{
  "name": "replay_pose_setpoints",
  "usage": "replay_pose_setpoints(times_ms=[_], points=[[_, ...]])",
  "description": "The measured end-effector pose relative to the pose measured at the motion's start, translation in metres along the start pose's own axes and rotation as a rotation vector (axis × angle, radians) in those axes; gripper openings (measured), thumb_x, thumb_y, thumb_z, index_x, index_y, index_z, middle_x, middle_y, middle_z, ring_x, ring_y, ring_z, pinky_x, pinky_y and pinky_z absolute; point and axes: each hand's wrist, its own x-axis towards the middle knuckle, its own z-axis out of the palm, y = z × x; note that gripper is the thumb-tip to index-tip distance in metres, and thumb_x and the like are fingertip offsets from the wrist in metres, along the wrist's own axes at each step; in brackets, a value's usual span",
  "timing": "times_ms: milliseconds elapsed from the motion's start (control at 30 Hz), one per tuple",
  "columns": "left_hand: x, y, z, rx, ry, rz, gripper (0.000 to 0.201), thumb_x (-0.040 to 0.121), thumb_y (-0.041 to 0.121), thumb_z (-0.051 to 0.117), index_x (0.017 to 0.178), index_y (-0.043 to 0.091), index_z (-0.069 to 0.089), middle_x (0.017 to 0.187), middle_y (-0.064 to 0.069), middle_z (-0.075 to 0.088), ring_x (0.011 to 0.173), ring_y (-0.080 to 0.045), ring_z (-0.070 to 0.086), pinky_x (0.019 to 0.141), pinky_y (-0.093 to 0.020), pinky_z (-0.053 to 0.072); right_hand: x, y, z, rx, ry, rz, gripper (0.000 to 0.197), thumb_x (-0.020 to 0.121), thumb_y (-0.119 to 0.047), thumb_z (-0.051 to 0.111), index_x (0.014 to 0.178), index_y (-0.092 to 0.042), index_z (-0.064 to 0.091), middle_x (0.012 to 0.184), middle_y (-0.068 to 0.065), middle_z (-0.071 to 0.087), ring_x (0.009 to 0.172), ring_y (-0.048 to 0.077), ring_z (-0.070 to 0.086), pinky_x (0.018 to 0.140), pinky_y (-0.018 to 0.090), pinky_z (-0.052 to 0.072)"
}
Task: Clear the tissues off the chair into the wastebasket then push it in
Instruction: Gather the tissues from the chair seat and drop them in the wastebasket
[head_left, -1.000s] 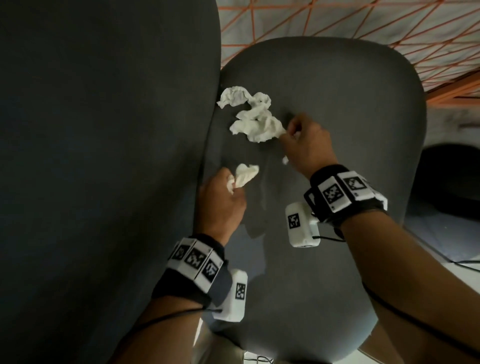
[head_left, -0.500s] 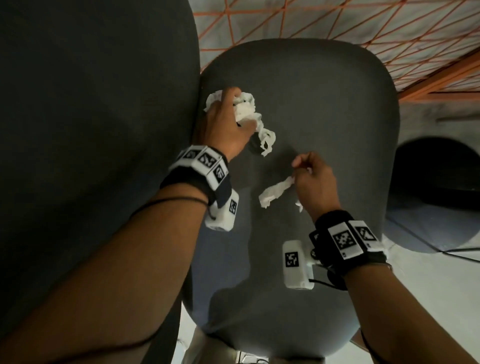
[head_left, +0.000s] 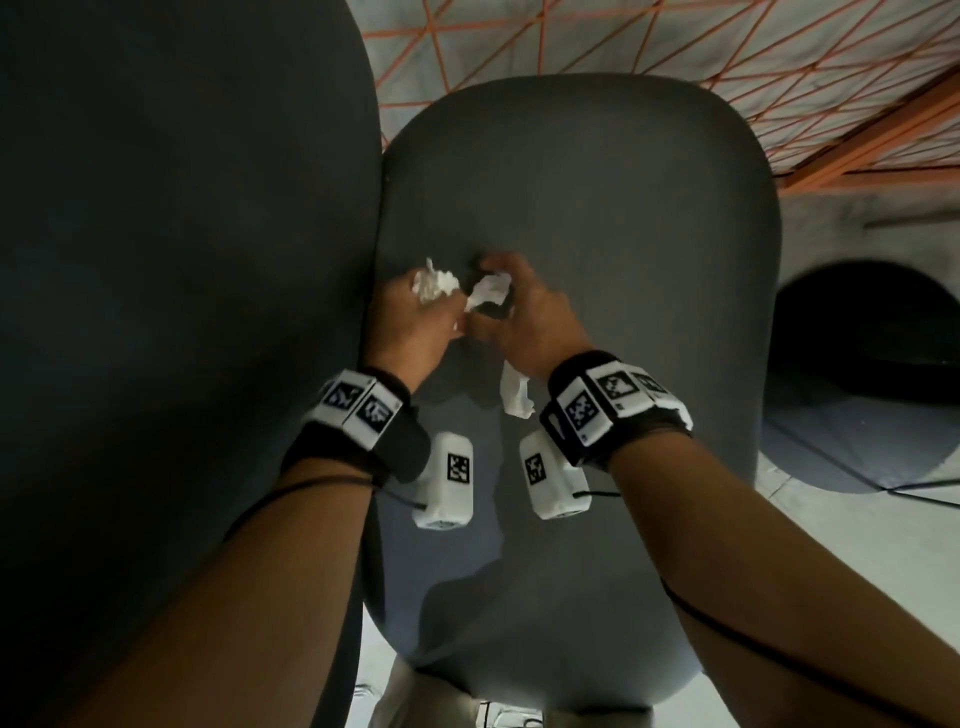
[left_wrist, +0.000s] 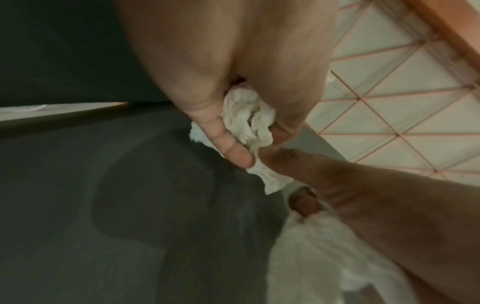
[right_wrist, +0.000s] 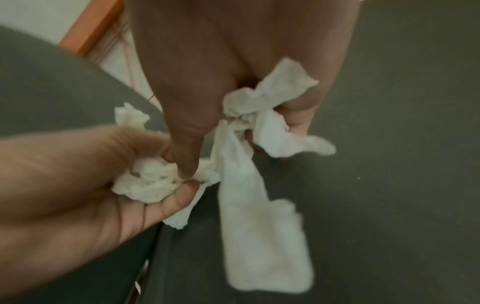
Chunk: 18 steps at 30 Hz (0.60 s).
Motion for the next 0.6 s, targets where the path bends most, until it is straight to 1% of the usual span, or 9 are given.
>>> replay_pose_setpoints(times_ms=[67,133,200,267,300,367,467,533,600], points=[[-0.017,-0.006,-0.001,-0.091,-0.067,-0.047,0.012,0.082,0.010,0.067,0.092,0.015,0.072,0.096,-0.010,0.074,0.095,-0.028,0.072,0.078,-0.038,0.062,-0.001,-0.002,0.005,-0.091,-0.107,-0.024,0.043,0.086,-0.039,0.065,0.126,-0.028,0.054,0.101,0.002,0.061,0.094,0.023,0.062,0.075,0.026,0.040],[-0.030,-0.016,-0.004,-0.117,-0.086,-0.043,0.016,0.089,0.004,0.064,0.103,0.005,0.070,0.101,-0.013,0.073,0.097,-0.027,0.071,0.078,-0.033,0.061,-0.010,-0.001,0.010,-0.138,-0.177,-0.050,0.029,0.092,-0.036,0.060,0.116,-0.020,0.061,0.102,0.008,0.065,0.096,0.026,0.062,0.072,0.025,0.037],[-0.042,-0.026,-0.006,-0.095,-0.061,-0.001,0.014,0.085,0.011,0.066,0.098,0.005,0.069,0.096,-0.013,0.073,0.094,-0.028,0.071,0.080,-0.040,0.061,-0.023,0.006,0.014,-0.104,-0.212,-0.051,0.016,0.094,-0.034,0.057,0.096,-0.018,0.061,0.089,0.003,0.063,0.087,0.023,0.060,0.064,0.022,0.034],[-0.054,-0.036,-0.007,-0.024,-0.022,0.045,0.017,0.074,0.027,0.068,0.085,0.014,0.067,0.086,-0.008,0.072,0.087,-0.029,0.071,0.079,-0.049,0.059,-0.040,0.017,0.016,-0.046,-0.205,-0.013,0.022,0.094,-0.033,0.058,0.075,-0.024,0.052,0.072,-0.007,0.056,0.072,0.016,0.054,0.053,0.017,0.033],[-0.060,-0.040,-0.008,-0.002,-0.020,0.051,0.022,0.071,0.034,0.068,0.082,0.016,0.065,0.082,-0.005,0.071,0.084,-0.028,0.070,0.079,-0.051,0.058,-0.049,0.023,0.017,-0.017,-0.191,0.018,0.025,0.093,-0.033,0.058,0.070,-0.025,0.052,0.067,-0.010,0.054,0.066,0.012,0.052,0.052,0.014,0.034],[-0.074,-0.047,-0.007,0.009,-0.055,0.019,0.024,0.071,0.039,0.068,0.083,0.019,0.062,0.080,-0.003,0.070,0.083,-0.027,0.069,0.080,-0.052,0.056,-0.068,0.036,0.018,0.085,-0.176,0.115,0.021,0.091,-0.029,0.059,0.072,-0.020,0.059,0.063,-0.009,0.057,0.060,0.005,0.053,0.055,0.019,0.037],[-0.097,-0.054,-0.003,-0.044,-0.110,-0.056,0.012,0.082,0.028,0.070,0.082,0.023,0.059,0.088,-0.006,0.069,0.089,-0.031,0.069,0.079,-0.050,0.059,-0.097,0.051,0.018,0.310,-0.145,0.260,0.019,0.088,-0.021,0.059,0.069,-0.018,0.058,0.060,-0.006,0.058,0.054,0.008,0.054,0.057,0.025,0.040],[-0.111,-0.058,-0.001,-0.040,-0.135,-0.035,0.013,0.092,0.013,0.064,0.090,0.024,0.058,0.092,0.000,0.067,0.089,-0.025,0.068,0.072,-0.041,0.061,-0.115,0.060,0.018,0.381,-0.089,0.303,0.014,0.079,-0.027,0.057,0.067,-0.020,0.053,0.060,-0.005,0.055,0.055,0.012,0.052,0.056,0.026,0.040],[-0.124,-0.060,-0.001,-0.023,-0.176,-0.020,0.014,0.096,0.009,0.059,0.101,0.021,0.059,0.095,0.002,0.065,0.086,-0.018,0.067,0.064,-0.029,0.060,-0.131,0.062,0.016,0.460,-0.036,0.350,0.010,0.071,-0.030,0.053,0.069,-0.020,0.053,0.061,-0.002,0.056,0.057,0.016,0.052,0.055,0.028,0.041]])
